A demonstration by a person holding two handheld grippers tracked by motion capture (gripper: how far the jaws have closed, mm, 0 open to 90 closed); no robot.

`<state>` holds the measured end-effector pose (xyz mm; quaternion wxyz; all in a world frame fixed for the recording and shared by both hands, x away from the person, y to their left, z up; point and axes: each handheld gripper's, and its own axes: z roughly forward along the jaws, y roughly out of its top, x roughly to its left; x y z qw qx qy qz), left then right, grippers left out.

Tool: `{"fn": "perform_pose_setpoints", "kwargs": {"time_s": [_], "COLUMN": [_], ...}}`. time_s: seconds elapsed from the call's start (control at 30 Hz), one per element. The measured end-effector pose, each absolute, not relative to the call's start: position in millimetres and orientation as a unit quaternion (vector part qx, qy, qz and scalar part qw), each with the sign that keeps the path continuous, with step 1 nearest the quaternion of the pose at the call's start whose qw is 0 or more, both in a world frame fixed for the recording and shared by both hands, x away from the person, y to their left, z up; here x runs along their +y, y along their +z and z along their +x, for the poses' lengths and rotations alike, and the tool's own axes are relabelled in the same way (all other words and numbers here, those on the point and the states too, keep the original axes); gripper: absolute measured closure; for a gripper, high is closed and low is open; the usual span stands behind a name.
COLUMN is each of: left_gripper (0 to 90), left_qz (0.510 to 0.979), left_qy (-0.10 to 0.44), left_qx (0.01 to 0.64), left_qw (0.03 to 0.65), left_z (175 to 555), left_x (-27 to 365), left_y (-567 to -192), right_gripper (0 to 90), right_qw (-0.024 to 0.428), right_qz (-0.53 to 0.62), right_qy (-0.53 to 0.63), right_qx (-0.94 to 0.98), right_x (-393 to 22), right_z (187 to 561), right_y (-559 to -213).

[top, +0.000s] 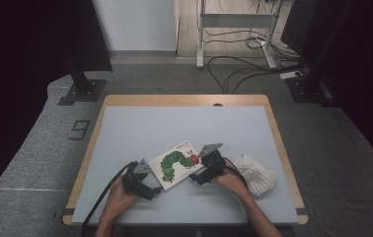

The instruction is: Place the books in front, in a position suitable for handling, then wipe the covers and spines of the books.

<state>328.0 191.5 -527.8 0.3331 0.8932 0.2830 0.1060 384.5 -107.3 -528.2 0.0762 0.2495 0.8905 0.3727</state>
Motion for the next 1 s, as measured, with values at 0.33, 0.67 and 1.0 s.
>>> {"fn": "perform_pose_setpoints", "kwargs": {"time_s": [0.33,0.67,1.0], "left_gripper": [0.0,0.0,0.0], "left_qz": [0.886,0.878,0.878], "left_qy": [0.11,0.118,0.117], "left_qx": [0.304,0.324,0.325], "left_qw": [0.333,0.332,0.332], "left_z": [319,312,313], "left_x": [206,218,218], "left_y": [-528,-528,-529], "right_gripper": [0.8,1.2,2.8], "right_qw": [0.093,0.109,0.126], "right_qz": [0.257,0.256,0.272], "right_qy": [0.374,0.374,0.371], "right_qx": [0.886,0.885,0.879], "right_x": [-116,-128,-152], "right_z": [378,369,357], "right_y": [-510,-490,-469]}}
